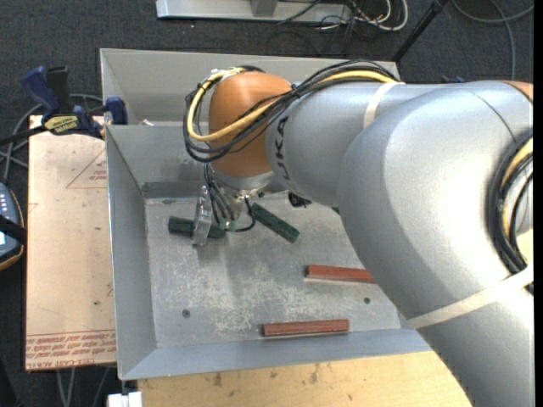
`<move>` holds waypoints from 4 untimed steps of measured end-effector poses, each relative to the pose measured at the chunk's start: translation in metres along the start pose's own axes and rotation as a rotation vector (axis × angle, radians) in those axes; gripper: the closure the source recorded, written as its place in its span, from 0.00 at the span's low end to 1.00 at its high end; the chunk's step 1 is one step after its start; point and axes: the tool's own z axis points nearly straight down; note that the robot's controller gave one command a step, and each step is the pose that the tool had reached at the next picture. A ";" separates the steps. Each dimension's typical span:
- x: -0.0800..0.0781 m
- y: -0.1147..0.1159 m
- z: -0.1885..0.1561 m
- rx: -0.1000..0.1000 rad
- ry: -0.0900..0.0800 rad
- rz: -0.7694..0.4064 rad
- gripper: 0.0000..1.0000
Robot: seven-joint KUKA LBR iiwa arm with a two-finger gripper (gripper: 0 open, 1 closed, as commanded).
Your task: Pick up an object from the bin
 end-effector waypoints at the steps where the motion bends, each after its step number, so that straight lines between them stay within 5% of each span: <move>1: -0.002 0.001 -0.032 0.000 -0.001 -0.001 1.00; 3: -0.003 0.002 -0.058 0.000 0.001 -0.002 1.00; 4: -0.005 0.004 -0.113 -0.002 -0.003 -0.004 1.00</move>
Offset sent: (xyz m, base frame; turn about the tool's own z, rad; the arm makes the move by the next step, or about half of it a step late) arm 0.0002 0.0000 0.0298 0.0000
